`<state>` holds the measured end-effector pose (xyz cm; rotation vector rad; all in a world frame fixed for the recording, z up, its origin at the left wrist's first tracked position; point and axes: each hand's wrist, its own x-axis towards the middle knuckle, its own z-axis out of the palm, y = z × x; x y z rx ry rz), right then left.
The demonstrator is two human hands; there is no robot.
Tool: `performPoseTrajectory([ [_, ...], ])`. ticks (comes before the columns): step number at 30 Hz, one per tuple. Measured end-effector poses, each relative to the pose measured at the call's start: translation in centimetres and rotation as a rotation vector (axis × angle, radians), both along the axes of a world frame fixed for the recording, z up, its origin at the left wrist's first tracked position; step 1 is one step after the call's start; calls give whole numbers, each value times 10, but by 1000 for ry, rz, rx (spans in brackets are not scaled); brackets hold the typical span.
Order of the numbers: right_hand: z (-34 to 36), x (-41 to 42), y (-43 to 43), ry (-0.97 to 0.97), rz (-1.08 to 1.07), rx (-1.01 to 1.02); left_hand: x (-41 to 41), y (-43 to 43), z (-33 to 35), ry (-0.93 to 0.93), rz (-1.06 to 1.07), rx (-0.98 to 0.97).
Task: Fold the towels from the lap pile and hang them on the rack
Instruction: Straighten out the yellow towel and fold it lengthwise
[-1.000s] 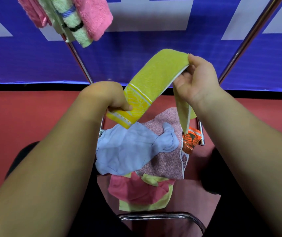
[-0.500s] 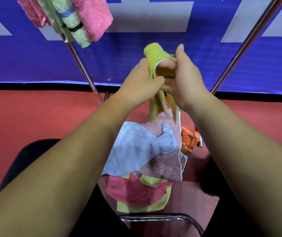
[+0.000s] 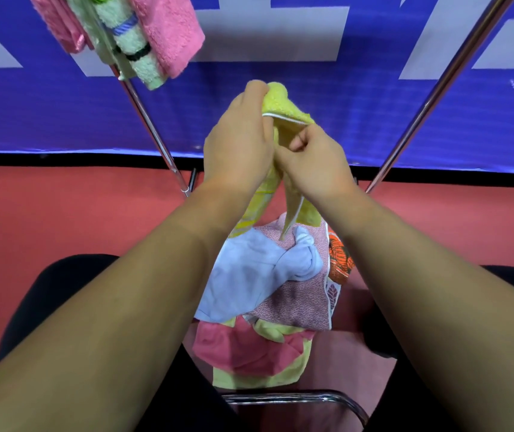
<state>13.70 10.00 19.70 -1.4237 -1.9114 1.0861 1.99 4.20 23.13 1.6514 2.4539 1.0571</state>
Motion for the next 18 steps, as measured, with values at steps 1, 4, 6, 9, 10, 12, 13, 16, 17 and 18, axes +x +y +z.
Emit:
performPoseTrajectory([
  [1, -3, 0, 0, -55, -41, 4, 1, -2, 2, 24, -17, -1],
  [4, -4, 0, 3, -139, -151, 5, 2, -8, 9, 97, -44, -31],
  [6, -2, 2, 2, -129, -188, 53, 2, -13, 14, 131, -44, -55],
  [9, 8, 4, -4, -102, -131, 103, -1, -26, 22, 150, -32, -88],
  [10, 11, 4, -5, -101, -94, 107, -3, -31, 24, 164, -29, -87],
  [12, 15, 5, -6, -124, -44, 167, -7, -41, 30, 196, -27, -84],
  [13, 19, 6, -7, -134, -39, 203, -8, -44, 35, 214, -21, -92],
  [16, 35, 11, -18, -29, -71, 207, -15, -55, 54, 280, 39, -140],
  [17, 42, 14, -22, 12, -79, 207, -16, -58, 61, 303, 60, -156],
  [18, 51, 17, -26, 26, -81, 222, -16, -62, 69, 322, 78, -171],
])
